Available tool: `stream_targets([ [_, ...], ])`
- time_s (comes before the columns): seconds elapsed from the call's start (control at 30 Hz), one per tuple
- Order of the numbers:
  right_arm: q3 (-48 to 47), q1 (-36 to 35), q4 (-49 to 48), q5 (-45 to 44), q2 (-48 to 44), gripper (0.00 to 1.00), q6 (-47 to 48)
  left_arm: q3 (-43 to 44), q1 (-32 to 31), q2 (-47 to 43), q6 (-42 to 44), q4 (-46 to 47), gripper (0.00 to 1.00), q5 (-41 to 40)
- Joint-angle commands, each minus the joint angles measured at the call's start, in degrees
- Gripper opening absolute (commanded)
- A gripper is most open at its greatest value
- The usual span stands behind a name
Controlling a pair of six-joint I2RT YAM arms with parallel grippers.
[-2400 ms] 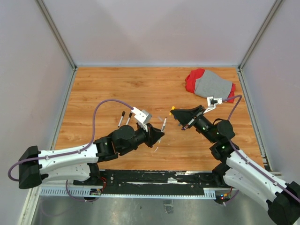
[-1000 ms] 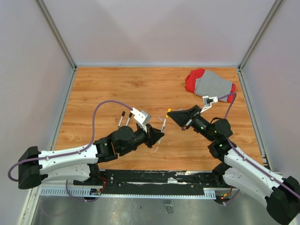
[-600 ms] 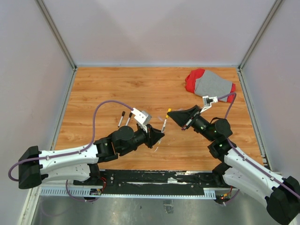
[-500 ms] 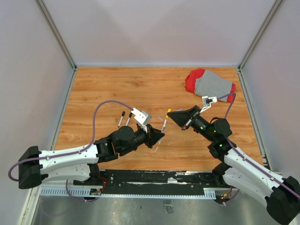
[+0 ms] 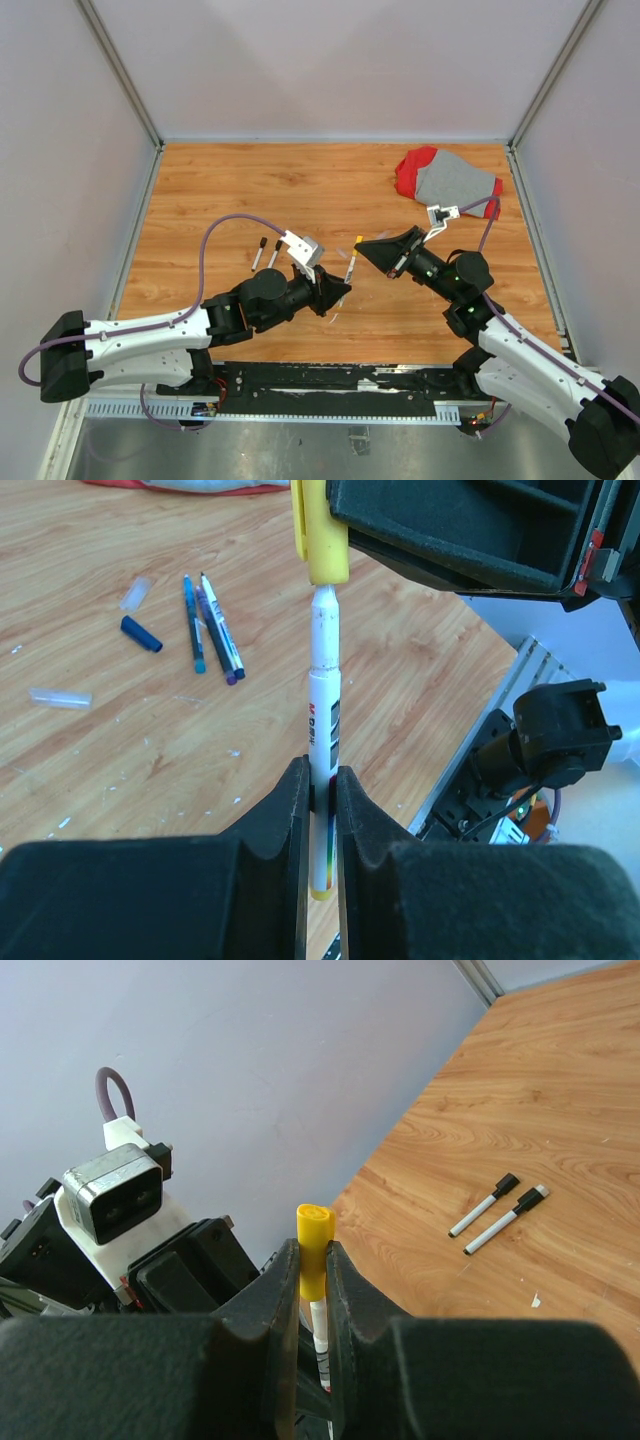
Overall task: Insert the pens into the pen caps
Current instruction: Insert the pen cap onto the pen.
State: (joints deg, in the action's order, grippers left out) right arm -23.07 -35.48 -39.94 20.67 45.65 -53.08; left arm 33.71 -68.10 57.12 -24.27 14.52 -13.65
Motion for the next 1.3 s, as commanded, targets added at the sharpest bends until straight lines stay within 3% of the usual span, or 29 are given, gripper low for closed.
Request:
stream_targets([
  [0.0,-1.2,0.0,-0.8,3.0,-0.6,0.01,0.9,0.0,-0.5,0.1,0.5,2.4,0.01,-0.8],
  [1.27,7.7,-7.5,4.2,0.2,-4.4,0.00,5.4,2.7,-0.5,-1.3,-1.4,2.3,0.00,-4.6],
])
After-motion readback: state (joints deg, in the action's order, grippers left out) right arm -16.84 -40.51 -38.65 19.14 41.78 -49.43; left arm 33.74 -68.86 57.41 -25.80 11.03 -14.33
